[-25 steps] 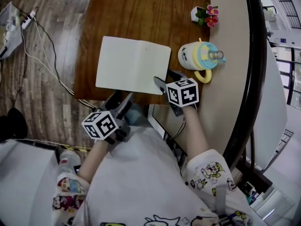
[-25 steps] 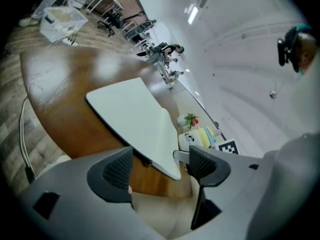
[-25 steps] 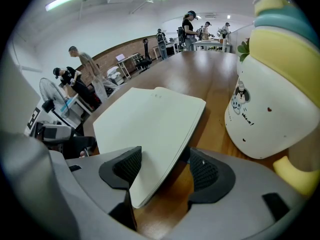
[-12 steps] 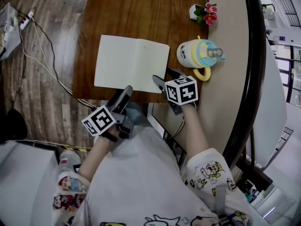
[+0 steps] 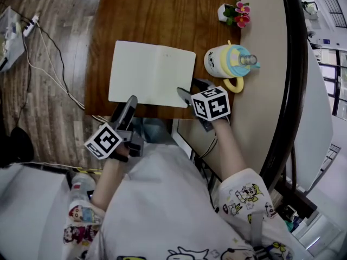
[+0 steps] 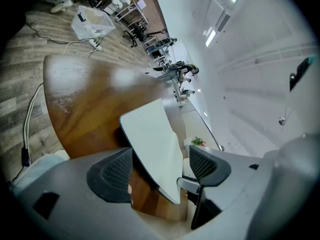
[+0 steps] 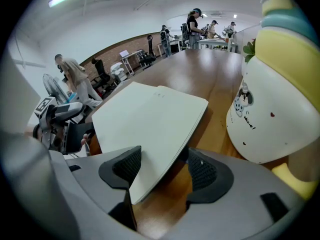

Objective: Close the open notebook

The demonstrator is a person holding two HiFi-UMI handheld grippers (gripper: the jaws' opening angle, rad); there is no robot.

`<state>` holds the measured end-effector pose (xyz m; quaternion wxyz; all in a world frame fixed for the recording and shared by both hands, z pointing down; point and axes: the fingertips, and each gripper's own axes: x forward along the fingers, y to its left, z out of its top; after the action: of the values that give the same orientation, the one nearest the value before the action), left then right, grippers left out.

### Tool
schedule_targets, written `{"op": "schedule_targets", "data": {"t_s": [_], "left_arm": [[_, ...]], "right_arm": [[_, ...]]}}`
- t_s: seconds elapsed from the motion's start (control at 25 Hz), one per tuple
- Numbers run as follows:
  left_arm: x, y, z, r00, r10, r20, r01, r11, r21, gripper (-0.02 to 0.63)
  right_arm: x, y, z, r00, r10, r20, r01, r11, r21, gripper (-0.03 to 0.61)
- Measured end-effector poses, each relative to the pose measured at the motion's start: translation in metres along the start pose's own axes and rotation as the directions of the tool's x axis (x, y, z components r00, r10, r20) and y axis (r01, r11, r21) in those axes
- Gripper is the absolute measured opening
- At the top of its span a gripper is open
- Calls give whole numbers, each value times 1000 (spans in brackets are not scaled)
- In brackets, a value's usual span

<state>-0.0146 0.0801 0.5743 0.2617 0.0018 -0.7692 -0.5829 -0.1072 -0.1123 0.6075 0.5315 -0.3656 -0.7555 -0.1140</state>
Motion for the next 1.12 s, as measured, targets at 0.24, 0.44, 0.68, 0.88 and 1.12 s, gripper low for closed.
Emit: {"op": "schedule_targets", "data": {"t_s": [0.24,0.44,0.68,0.88,1.12], "left_arm": [[-4,7,10,999,43,18,-44,998,52,328],[-4,6,36,996,34,77,-41,994,97,328],[7,6,54,998,39,51,-45,992,121,327],[13,9,58,998,54,27,-58,989,139,309],[15,9,61,997,72,6,-72,974,217,129]], "right_arm": [[0,0,-1,1000,5,3,-5,1000,-2,272],[1,-1,-1,1000,8,2,-8,1000,-4,272],[0,-1,-1,1000,9,9,-9,1000,-2,272],[0,-1,0,1000,13,19,-13,1000,1,270],[0,-2,0,1000,15,23,-15,1000,3,270]]}}
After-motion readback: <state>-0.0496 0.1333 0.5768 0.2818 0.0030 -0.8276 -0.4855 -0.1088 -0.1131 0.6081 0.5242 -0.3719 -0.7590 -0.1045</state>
